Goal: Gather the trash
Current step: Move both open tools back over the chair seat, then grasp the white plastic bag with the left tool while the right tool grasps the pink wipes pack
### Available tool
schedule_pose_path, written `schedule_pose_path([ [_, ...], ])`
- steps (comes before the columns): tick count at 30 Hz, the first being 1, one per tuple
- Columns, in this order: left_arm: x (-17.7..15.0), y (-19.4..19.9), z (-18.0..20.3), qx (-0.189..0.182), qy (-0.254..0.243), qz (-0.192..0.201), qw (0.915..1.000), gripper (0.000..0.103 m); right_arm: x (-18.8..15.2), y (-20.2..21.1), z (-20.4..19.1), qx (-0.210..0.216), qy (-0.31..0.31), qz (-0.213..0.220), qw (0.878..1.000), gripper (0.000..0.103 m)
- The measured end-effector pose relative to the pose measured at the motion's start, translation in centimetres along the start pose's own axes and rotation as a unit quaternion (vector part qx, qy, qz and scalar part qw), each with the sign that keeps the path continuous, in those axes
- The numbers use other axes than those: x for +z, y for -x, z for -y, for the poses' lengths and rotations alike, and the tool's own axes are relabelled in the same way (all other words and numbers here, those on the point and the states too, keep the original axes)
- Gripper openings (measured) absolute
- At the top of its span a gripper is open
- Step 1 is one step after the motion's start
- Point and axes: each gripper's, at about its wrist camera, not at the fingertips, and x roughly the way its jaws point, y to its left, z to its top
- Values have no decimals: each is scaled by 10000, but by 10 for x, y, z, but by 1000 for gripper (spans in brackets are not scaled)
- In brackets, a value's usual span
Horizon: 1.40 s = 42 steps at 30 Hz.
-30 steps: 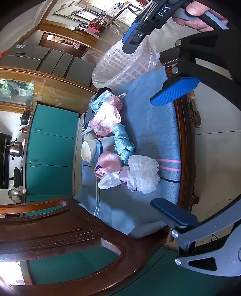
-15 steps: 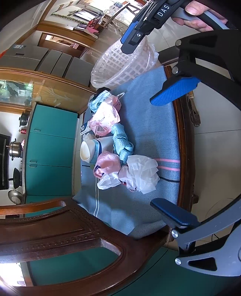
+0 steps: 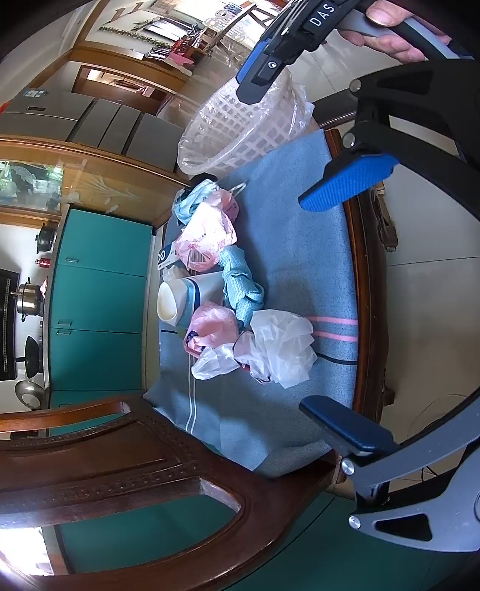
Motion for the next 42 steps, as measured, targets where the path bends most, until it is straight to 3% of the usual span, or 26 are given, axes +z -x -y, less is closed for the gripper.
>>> schedule_pose_path([
  [7,2,-4,-1,123,-69,-18,9999,99,0,0,-1,25,-19,-4,10000,66],
  [13,13,-39,-16,552,12,-320,9980,99,-1,-3,-5,70,6,-58,10000,66],
  [17,16,-76,-21,713,-99,-729,9947,96,2,-12,-5,38,105,-118,9999,66],
  [20,13,-102,-29,631,34,-1143,9914,76,10,-29,-7,50,269,-227,9994,66],
  [22,9,-112,-32,559,105,-1354,9892,44,18,-44,-8,20,384,-277,9989,66],
  [25,11,-103,-33,387,184,-1210,9917,23,30,-73,-4,22,376,-463,9982,66],
  [29,19,-58,-29,199,160,-461,9986,16,43,-110,-6,95,328,-588,9977,66],
  [33,22,-14,-30,-8,268,238,9994,14,52,-153,-13,13,510,-682,9964,66],
  [35,22,-2,-33,-49,281,423,9987,14,54,-170,-12,44,492,-877,9949,59],
  [37,24,2,-36,5,258,481,9985,14,51,-186,-13,100,509,-1174,9917,39],
  [38,24,1,-39,27,270,454,9986,14,48,-191,-13,80,517,-1292,9902,18],
  [39,24,0,-40,28,285,425,9987,14,48,-190,-12,110,474,-1266,9908,10],
  [42,22,2,-45,8,371,357,9987,14,54,-170,-18,208,495,-922,9943,2],
])
